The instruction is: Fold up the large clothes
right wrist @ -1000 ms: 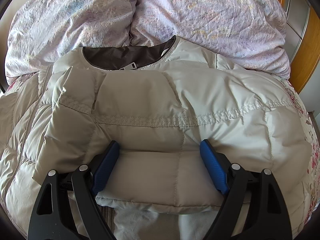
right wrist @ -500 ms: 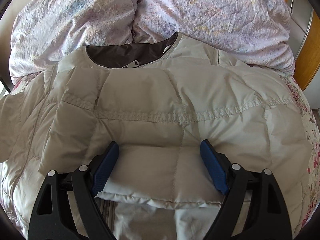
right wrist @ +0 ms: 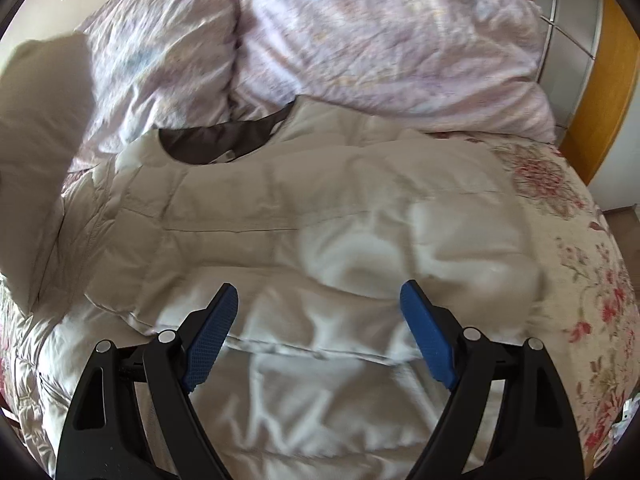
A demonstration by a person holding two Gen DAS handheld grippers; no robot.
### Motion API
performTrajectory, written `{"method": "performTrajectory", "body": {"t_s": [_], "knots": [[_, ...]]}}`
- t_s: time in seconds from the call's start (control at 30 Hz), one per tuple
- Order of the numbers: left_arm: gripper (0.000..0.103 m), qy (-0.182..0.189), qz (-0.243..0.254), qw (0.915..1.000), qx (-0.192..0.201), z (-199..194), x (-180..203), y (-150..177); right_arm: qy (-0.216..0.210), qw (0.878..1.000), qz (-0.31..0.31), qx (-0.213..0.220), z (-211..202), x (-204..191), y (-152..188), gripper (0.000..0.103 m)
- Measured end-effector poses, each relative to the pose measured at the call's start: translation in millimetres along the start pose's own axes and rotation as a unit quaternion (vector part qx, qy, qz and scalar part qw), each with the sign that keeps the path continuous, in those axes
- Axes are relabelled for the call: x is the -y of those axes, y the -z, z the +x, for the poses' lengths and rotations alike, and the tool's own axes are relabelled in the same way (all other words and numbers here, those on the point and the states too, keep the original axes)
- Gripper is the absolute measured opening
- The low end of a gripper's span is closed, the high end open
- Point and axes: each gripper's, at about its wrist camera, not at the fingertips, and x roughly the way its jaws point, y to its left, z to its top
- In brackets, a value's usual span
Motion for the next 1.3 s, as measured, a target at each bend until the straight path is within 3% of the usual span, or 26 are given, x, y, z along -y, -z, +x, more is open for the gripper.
{"method": "performTrajectory", "body": {"t_s": [0.13,0.2,0.27,0.33,0.37,0.47,0.6,0.73,0.93,1.07,1.17,1.3], "knots": [[0.005,0.0,0.014,0.9995,-0.03,27.0,22.0,12.7,0.013,1.0,0.011,0.01,-9.7,20.7,2.2,0.085],[0.011,0.001,0.024,0.9988,-0.042,34.7,27.5,19.5,0.015,1.0,0.017,0.015,-13.4,28.7,2.4,0.085],[0.03,0.01,0.035,0.9979,-0.053,43.1,35.8,23.0,0.016,0.999,0.024,0.017,-15.8,36.7,1.8,0.085],[0.039,0.024,0.049,0.9972,-0.051,41.7,42.3,23.5,0.018,0.999,0.029,0.021,-18.9,42.4,2.0,0.085],[0.048,0.03,0.054,0.9969,-0.049,38.2,44.0,24.3,0.018,0.999,0.03,0.023,-20.4,44.3,2.6,0.085],[0.063,0.025,0.071,0.9969,-0.024,20.9,45.4,25.8,0.015,0.999,0.034,0.029,-24.9,47.2,2.5,0.085],[0.065,-0.003,0.06,0.9981,-0.01,1.7,17.9,23.1,-0.015,0.998,0.025,0.047,-36.0,38.1,0.5,0.072],[0.069,-0.059,0.049,0.997,-0.001,-8.3,-19.4,27.5,-0.068,0.996,0.001,0.054,-40.3,11.9,-5.0,0.057],[0.069,-0.097,0.027,0.9947,-0.02,-7.8,-66.4,41.7,-0.109,0.992,-0.043,0.056,-24.7,-38.4,-21.3,0.046],[0.072,-0.111,0.018,0.9933,-0.024,-7.5,-85.8,48.9,-0.099,0.993,-0.052,0.026,0.1,-53.8,-22.3,0.046],[0.075,-0.118,0.017,0.9926,-0.025,-6.9,-94.4,54.1,-0.061,0.996,-0.058,-0.03,33.9,-54.8,-7.9,0.046],[0.078,-0.12,0.01,0.9921,-0.034,-2.9,-102.0,59.2,-0.059,0.996,-0.049,-0.04,49.0,-50.9,3.5,0.046]]}}
